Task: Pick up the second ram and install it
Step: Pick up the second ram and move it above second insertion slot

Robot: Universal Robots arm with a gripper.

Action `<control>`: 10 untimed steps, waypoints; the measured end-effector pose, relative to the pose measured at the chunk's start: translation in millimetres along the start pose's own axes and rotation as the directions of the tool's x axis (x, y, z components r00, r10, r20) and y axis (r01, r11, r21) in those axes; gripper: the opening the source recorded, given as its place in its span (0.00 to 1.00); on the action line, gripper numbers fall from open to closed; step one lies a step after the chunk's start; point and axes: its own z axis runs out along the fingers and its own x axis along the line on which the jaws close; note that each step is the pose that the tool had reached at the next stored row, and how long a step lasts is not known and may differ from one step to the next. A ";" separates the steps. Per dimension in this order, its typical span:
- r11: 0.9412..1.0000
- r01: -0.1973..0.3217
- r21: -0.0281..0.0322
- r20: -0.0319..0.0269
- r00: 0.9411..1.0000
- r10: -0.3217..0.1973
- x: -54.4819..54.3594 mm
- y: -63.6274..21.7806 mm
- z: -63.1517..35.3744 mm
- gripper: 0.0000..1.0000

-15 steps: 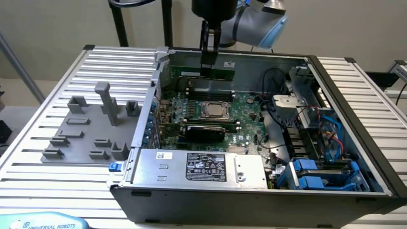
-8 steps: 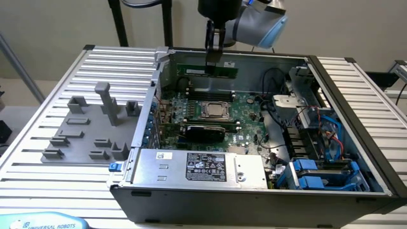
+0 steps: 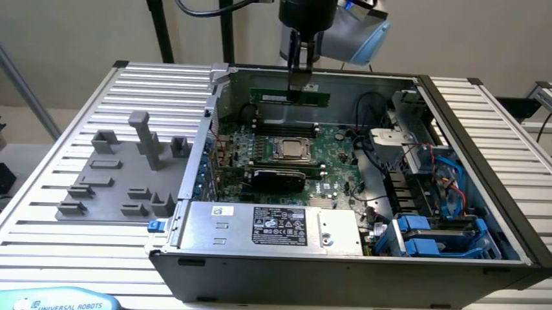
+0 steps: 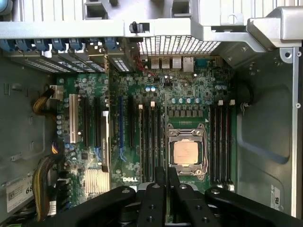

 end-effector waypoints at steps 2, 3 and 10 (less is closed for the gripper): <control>1.000 0.000 0.003 0.000 1.000 0.000 -0.3 -2.0 2.1 0.14; 1.000 0.000 0.006 0.000 1.000 0.000 -0.3 -2.4 3.4 0.14; 1.000 -0.004 0.018 0.003 1.000 0.004 -0.5 -3.1 12.5 0.14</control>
